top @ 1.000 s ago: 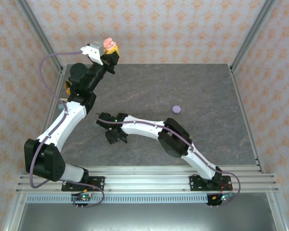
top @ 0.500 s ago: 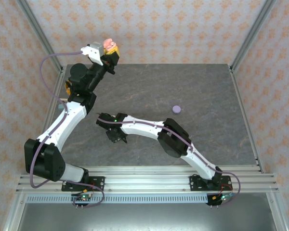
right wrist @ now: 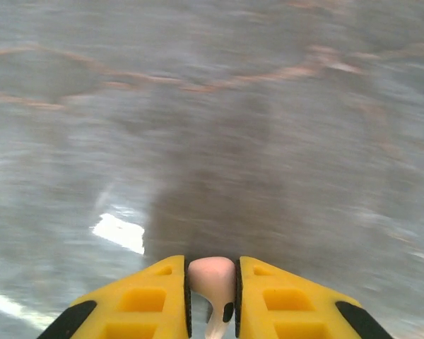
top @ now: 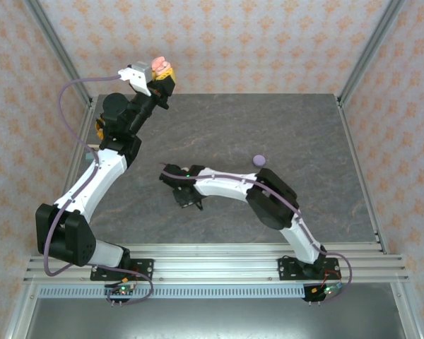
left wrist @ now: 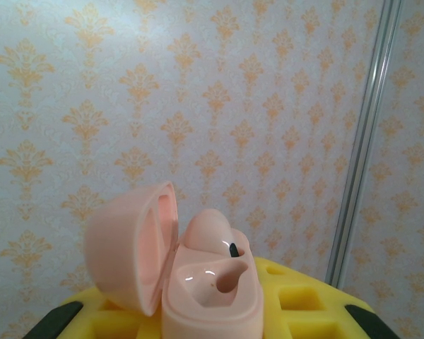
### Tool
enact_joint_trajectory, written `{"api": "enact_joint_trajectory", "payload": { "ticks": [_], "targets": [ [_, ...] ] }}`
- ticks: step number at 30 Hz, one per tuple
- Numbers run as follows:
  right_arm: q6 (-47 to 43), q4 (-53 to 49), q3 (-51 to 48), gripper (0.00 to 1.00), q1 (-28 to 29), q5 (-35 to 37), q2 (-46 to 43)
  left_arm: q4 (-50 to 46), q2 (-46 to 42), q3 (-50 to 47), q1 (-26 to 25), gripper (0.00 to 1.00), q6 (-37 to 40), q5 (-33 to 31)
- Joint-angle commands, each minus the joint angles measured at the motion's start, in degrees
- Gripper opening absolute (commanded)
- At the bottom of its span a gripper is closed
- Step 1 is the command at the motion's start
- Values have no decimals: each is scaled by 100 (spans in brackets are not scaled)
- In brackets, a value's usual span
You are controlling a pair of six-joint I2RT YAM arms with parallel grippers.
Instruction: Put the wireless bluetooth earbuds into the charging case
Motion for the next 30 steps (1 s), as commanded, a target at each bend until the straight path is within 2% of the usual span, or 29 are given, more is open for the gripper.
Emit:
{"api": "enact_joint_trajectory", "payload": {
  "ticks": [1,7,13,22,26,30],
  "targets": [
    [209,240,-490,20,-290,415,-677,223,-36,-75,33,0,-133,165],
    [191,412,-1191,20,-787,678,-1616,200,-4,-325,-26,0,-166,350],
    [1,299,-1312,21,-1311,894,-2653,173,-42,-749,-212,0,-76,453],
    [-530,72,-540,22,-1860,1168,-3931,-2,56,-1152,-765,0,189,558],
    [-860,165,-94,23,-1916,1218,-4297,-15,198,-1241,-1037,0,283,766],
    [-1161,350,278,24,-1916,958,-4511,32,400,-1184,-1274,0,330,1012]
  ]
}}
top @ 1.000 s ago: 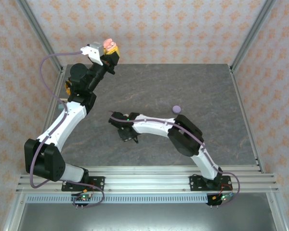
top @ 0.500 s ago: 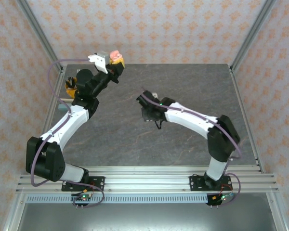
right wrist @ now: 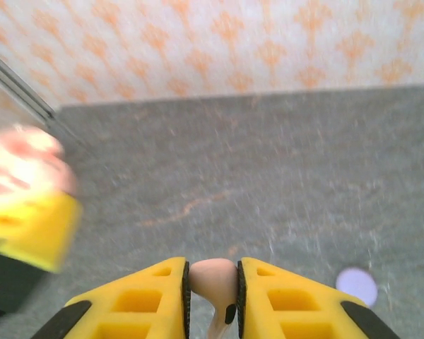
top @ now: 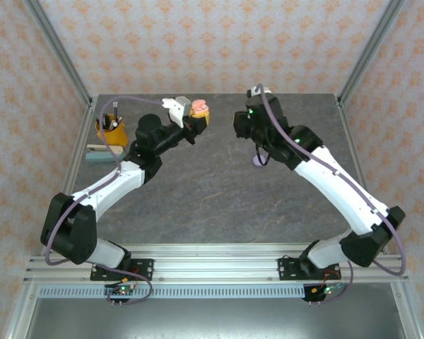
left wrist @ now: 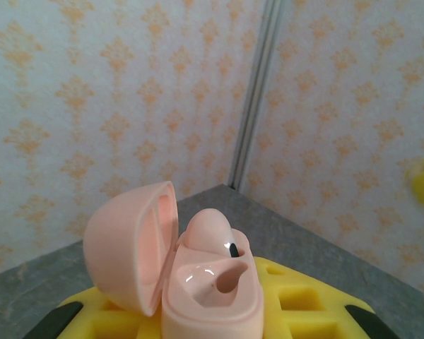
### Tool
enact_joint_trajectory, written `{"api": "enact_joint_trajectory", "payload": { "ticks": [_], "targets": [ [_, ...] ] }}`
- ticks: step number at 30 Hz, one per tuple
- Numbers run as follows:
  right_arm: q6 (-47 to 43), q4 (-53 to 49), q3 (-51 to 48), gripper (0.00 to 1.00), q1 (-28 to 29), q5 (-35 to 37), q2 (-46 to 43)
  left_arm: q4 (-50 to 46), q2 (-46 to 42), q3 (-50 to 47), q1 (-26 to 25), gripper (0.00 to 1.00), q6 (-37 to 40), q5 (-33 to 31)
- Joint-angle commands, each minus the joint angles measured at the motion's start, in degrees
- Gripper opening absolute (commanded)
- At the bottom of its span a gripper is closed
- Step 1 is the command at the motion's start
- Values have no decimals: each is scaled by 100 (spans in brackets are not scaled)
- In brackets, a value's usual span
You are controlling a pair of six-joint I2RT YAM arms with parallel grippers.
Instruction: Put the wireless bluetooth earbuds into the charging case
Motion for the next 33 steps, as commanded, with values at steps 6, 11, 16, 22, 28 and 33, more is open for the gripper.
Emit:
{"api": "enact_joint_trajectory", "payload": {
  "ticks": [6,11,16,22,28,33],
  "targets": [
    [-762,574,360,24,-15,-735,-415,25,433,363,-471,0,346,632],
    [-966,818,324,23,-10,-1234,-433,-32,650,714,-633,0,456,877],
    [-1096,1030,156,23,-10,-1668,-470,-47,739,950,-701,0,518,1049],
    [-1165,1194,-77,22,-10,-1791,-571,-38,594,1014,-709,0,541,1260],
    [-1144,1232,-171,21,-8,-1633,-678,-39,272,925,-734,0,610,1372],
    [-1114,1277,-257,20,-11,-1524,-768,-97,59,922,-769,0,656,1408]
  ]
}}
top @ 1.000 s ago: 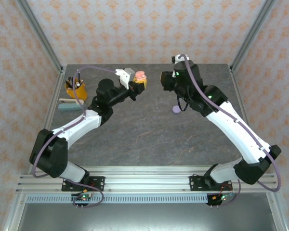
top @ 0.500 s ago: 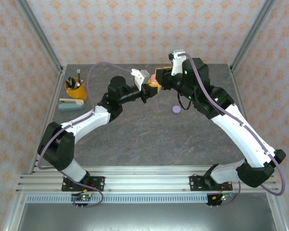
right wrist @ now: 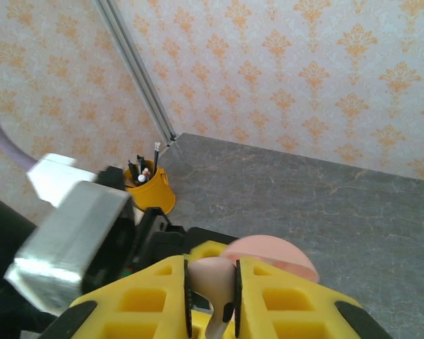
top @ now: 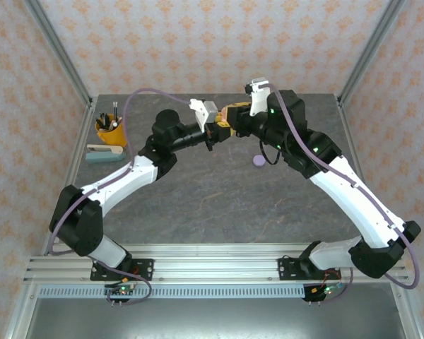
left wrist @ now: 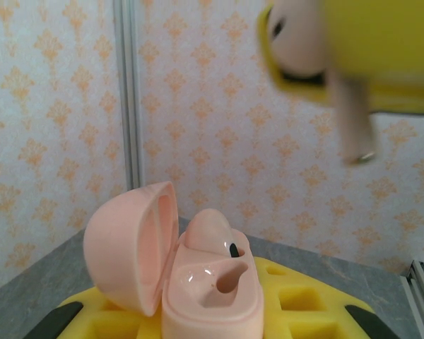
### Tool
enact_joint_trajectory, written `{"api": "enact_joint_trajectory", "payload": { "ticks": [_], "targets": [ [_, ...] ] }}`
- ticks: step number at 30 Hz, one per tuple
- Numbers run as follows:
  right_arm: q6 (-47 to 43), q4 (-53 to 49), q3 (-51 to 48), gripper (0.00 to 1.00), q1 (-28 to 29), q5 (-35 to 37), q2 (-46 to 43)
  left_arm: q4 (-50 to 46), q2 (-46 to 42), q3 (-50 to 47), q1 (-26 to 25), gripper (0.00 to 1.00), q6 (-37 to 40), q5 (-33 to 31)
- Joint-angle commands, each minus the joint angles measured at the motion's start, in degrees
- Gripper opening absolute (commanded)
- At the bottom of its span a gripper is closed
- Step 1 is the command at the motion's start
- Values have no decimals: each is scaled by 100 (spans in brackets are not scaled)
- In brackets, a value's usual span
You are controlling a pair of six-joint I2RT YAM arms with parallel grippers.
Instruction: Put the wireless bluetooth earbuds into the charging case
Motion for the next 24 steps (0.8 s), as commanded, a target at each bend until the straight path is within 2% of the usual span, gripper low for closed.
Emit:
{"api": "enact_joint_trajectory", "payload": {
  "ticks": [1,24],
  "targets": [
    [-32,247,-55,20,-16,101,-204,13,-310,91,-87,0,172,164],
    [178,373,-222,18,-11,-154,-149,-135,-474,239,-152,0,331,68]
  ]
}}
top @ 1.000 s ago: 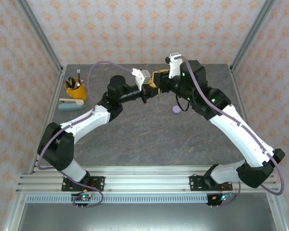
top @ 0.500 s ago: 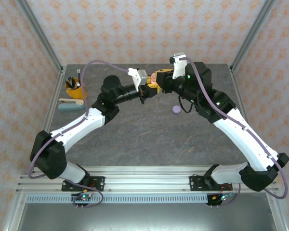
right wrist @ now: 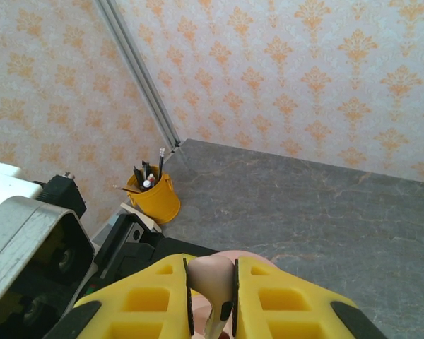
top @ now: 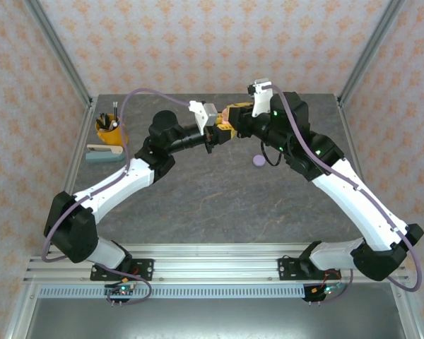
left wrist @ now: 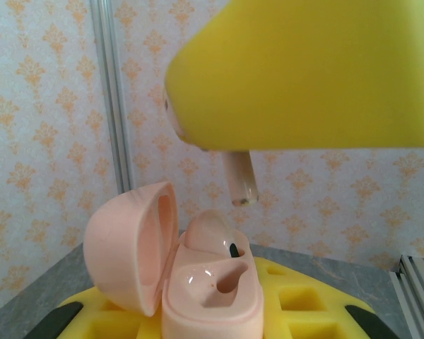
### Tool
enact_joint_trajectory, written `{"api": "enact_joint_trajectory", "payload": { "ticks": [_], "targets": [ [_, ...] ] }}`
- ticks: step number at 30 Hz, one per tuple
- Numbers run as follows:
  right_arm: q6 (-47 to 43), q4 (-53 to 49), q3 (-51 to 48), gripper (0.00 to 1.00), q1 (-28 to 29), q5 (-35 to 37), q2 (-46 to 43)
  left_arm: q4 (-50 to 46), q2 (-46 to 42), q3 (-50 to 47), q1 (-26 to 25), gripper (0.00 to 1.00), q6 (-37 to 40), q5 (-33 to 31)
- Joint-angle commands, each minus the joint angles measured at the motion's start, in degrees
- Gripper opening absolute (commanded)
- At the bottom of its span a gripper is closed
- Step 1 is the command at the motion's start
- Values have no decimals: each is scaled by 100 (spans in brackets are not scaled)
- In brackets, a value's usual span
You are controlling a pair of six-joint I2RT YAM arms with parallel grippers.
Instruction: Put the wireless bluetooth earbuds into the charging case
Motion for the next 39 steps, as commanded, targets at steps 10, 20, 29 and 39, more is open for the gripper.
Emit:
{"api": "enact_joint_trajectory", "payload": {
  "ticks": [10,20,29,39],
  "targets": [
    [107,238,-140,17,-17,-107,5,128,-288,271,-16,0,80,-54],
    [123,229,-217,16,-19,-152,40,125,-340,299,-22,0,88,-115],
    [-220,-175,11,16,-19,-912,218,92,-279,377,-18,0,89,-151],
    [-519,-537,38,15,-19,-855,384,28,-305,404,-22,0,140,-212]
  ]
}}
